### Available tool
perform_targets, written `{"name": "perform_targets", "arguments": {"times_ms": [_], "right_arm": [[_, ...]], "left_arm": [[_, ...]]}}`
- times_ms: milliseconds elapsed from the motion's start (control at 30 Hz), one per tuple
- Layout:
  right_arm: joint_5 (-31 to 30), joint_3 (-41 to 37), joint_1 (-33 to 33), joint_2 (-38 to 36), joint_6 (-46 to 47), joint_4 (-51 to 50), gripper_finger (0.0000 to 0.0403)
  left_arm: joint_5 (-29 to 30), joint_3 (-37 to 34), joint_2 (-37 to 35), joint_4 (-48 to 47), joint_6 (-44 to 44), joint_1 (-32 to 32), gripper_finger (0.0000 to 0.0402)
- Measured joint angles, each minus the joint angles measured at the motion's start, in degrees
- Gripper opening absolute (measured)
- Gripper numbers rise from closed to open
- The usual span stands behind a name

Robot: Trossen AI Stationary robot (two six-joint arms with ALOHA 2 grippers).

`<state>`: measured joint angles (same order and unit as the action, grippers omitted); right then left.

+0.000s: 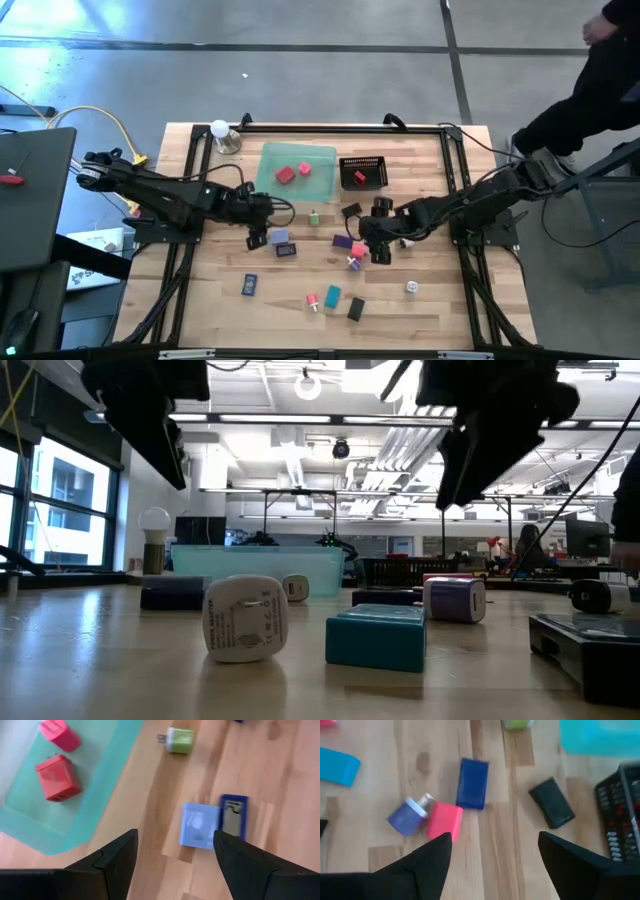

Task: Pick & Place Office items
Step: Put the top black digital timer into the black bin

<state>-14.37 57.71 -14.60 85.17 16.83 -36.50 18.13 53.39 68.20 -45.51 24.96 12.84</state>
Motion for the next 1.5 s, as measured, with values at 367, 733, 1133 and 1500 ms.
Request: {"name": "perform_targets", "arguments": {"times_ms": [367,733,1133,1500], "right_arm": [[5.4,-4.1,3.7,1.4,4.0,6.2,0.0286],[4.6,-4.1,5.5,1.4,-13.5,8.6,0.0286],[13.1,-4.1,13.4,3.4,-23.3,11.4,0.0286],[9.9,-4.1,16.1,7.3,-31.0,15.8,0.0272]], "left_arm": [[0.0,0.0,0.0,1.1,3.4,4.4,0.0250],[-0.1,0.0,0.0,3.4,2.5,4.3,0.0250],[-0.2,0.0,0.0,3.6,2.5,4.3,0.0250],[-0.2,0.0,0.0,4.0,2.4,4.3,0.0250]]}}
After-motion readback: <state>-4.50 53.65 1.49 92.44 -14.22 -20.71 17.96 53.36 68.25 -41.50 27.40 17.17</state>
